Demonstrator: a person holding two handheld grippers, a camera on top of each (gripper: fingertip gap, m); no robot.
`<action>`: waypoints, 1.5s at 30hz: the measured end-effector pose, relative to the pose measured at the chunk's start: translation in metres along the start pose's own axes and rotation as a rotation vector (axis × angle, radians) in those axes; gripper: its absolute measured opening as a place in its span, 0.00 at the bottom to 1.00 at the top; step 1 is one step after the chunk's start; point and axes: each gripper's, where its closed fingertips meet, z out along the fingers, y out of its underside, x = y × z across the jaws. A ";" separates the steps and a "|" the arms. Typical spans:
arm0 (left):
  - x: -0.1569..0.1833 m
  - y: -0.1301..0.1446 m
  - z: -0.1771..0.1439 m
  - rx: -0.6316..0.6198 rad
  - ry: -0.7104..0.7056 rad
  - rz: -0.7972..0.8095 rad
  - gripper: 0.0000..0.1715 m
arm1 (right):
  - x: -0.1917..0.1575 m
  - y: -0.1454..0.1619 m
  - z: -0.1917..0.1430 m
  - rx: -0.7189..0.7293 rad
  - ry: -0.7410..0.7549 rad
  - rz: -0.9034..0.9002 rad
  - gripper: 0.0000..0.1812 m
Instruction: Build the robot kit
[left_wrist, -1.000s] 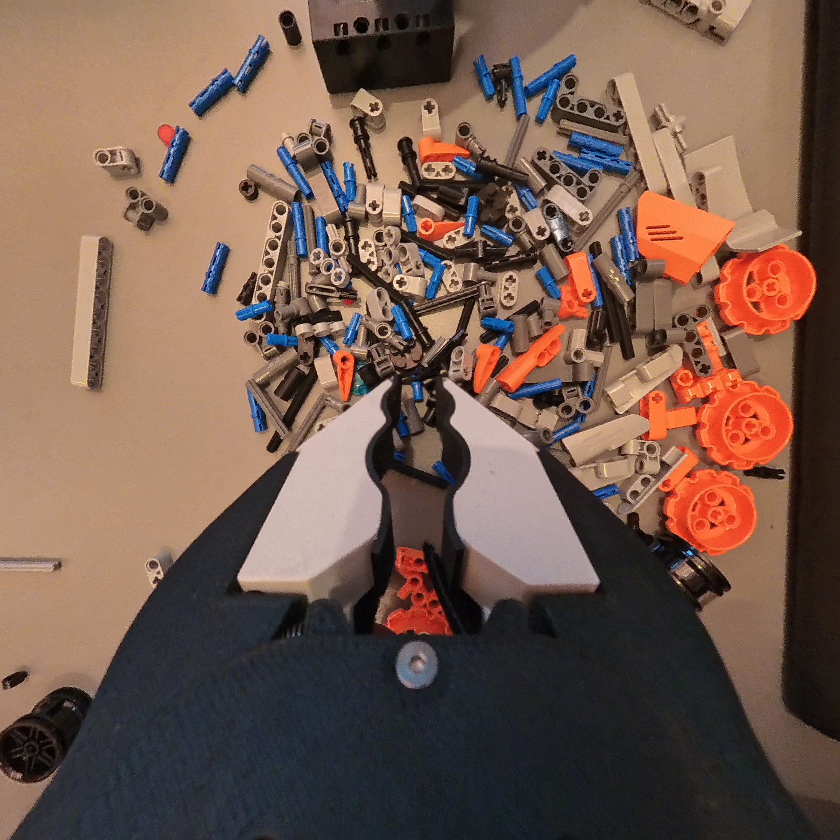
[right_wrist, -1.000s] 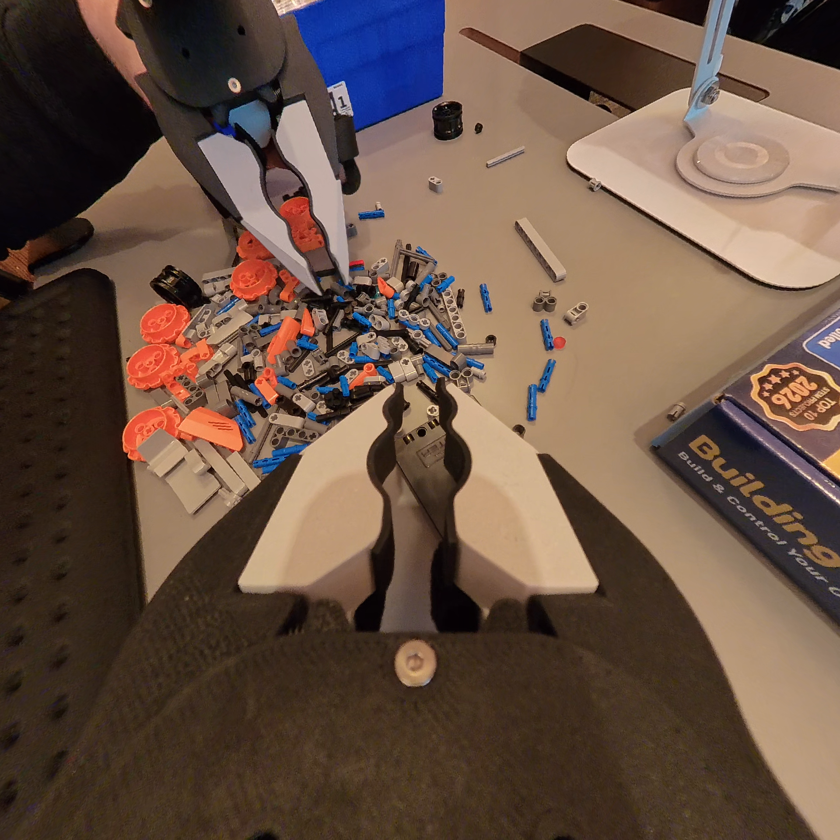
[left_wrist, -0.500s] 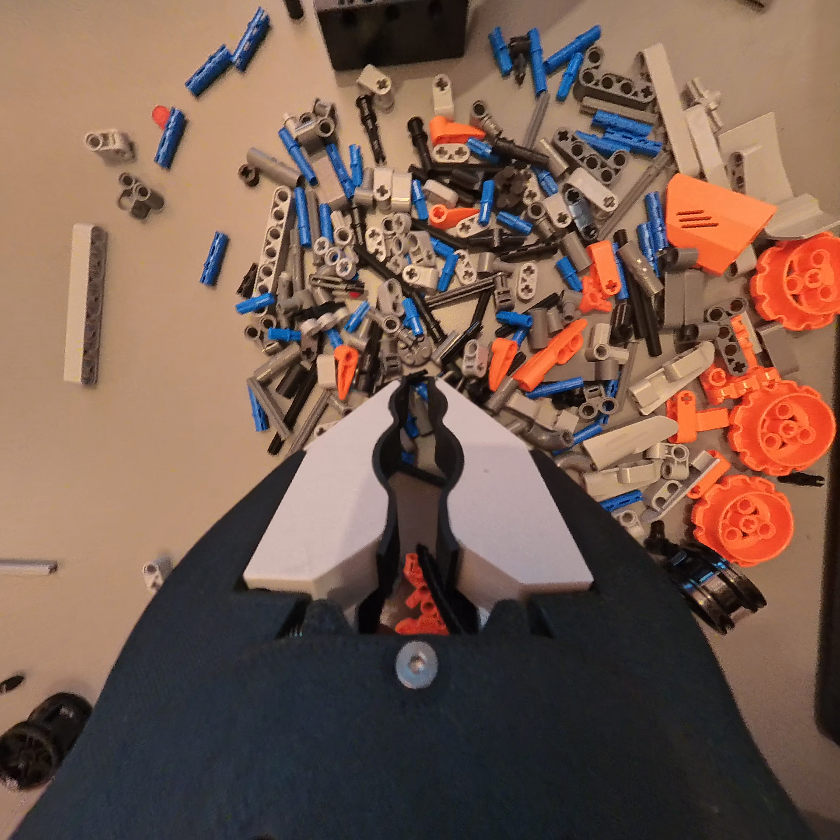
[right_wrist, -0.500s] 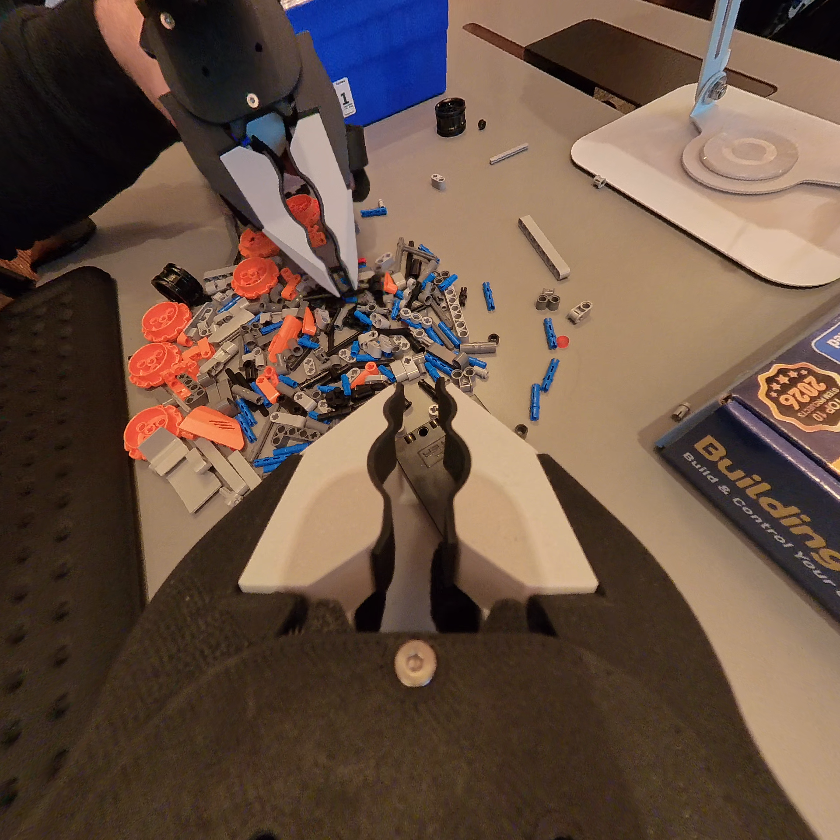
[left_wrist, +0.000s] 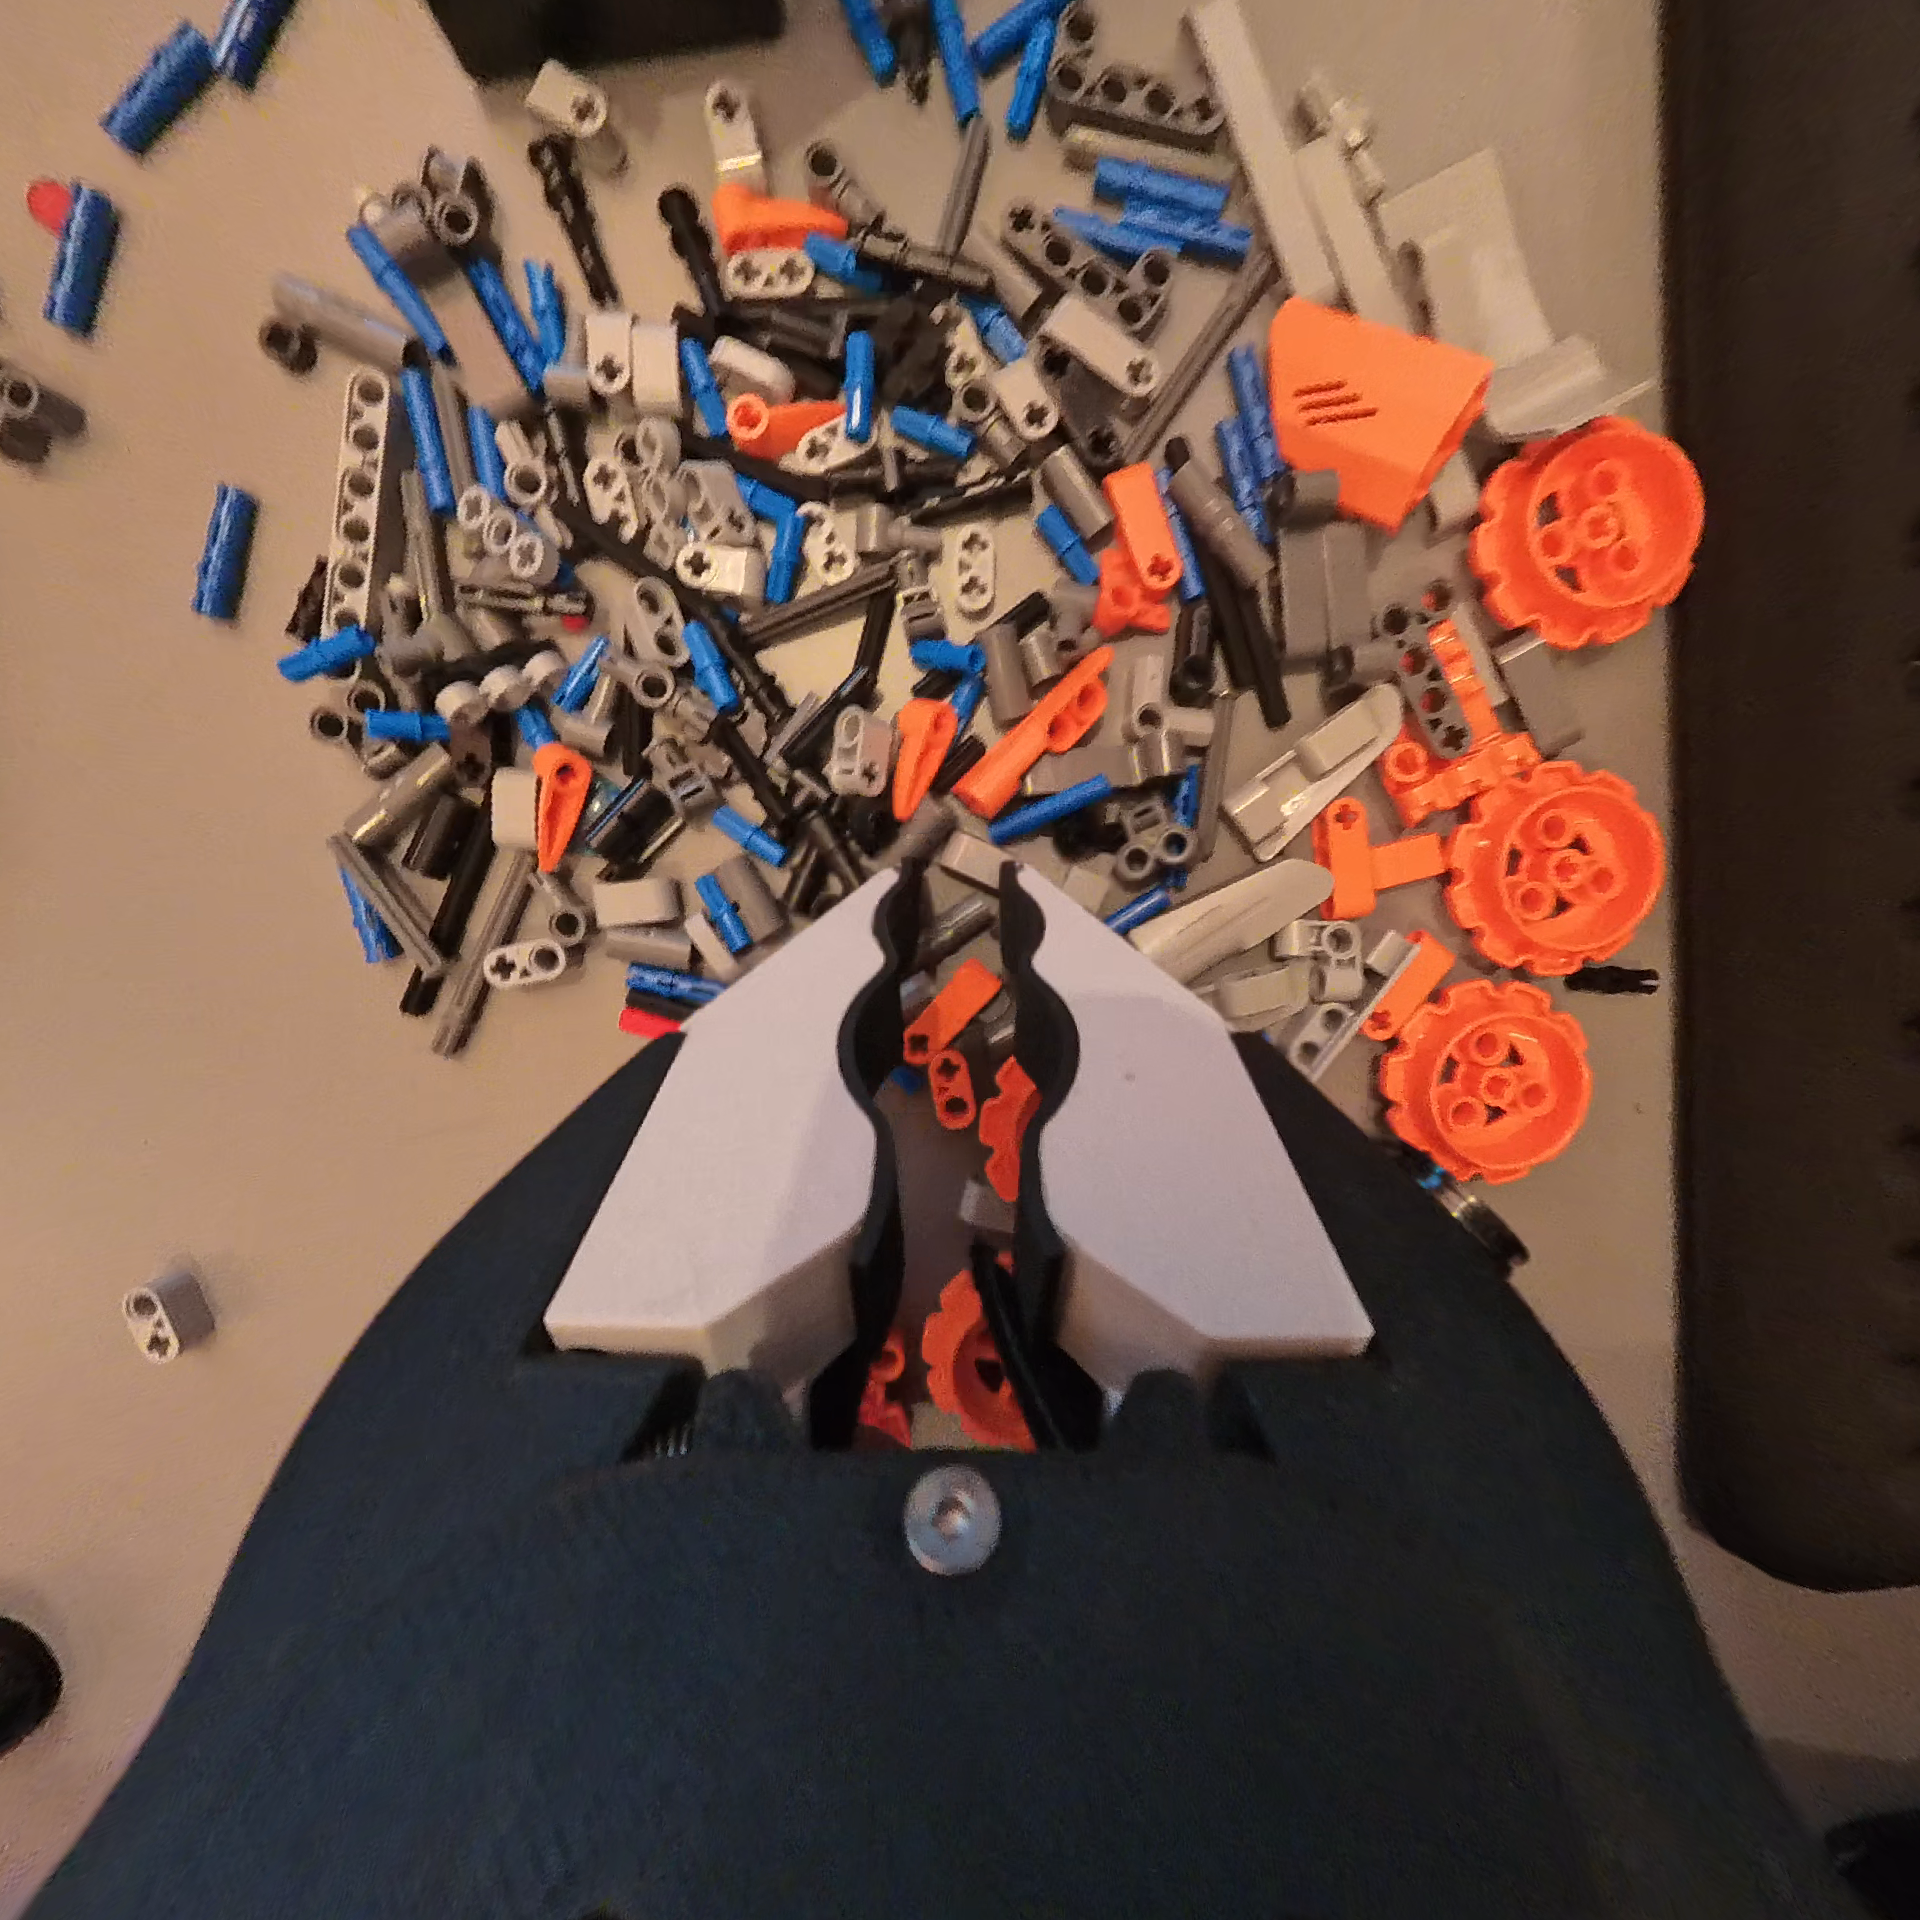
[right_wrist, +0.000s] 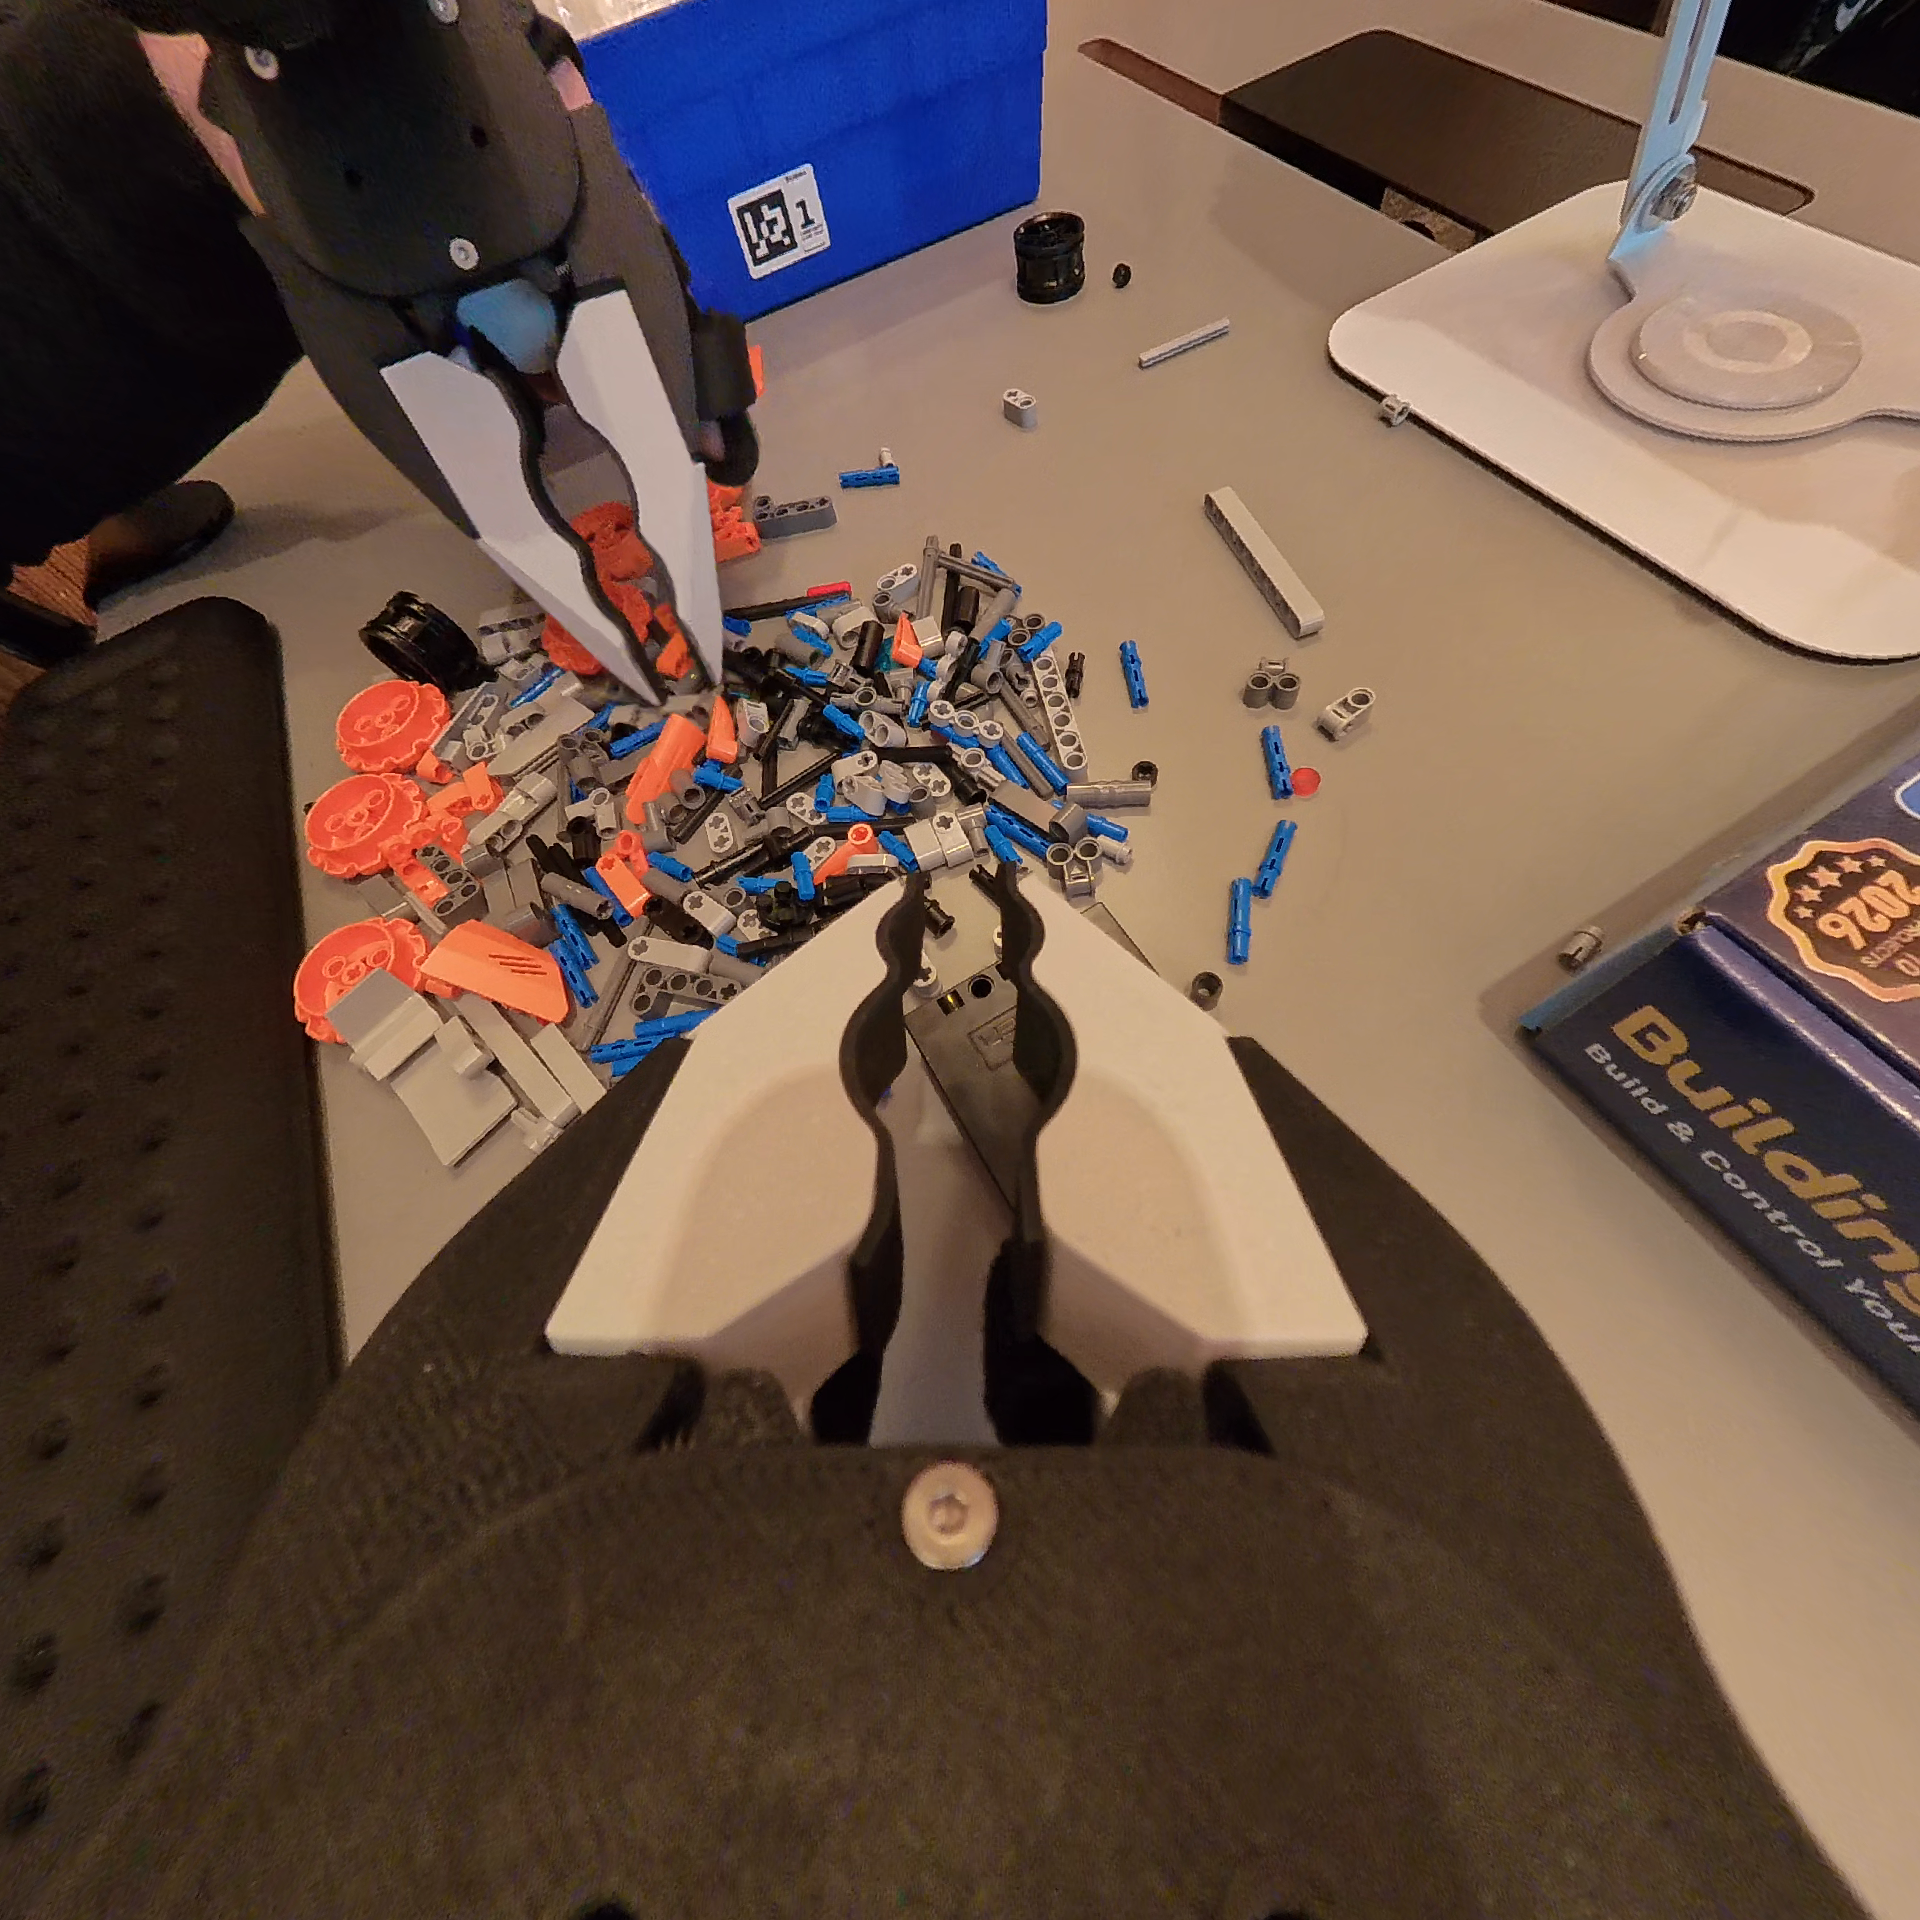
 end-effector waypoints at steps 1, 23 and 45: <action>-0.004 0.002 -0.001 0.000 -0.018 -0.009 0.07 | 0.000 0.000 0.000 -0.001 0.000 0.000 0.07; 0.005 -0.064 0.029 0.120 -0.002 0.052 0.08 | -0.005 0.010 0.005 -0.062 -0.012 -0.037 0.07; -0.012 -0.050 0.009 0.136 -0.043 0.020 0.08 | -0.003 0.012 0.006 -0.066 -0.013 -0.027 0.07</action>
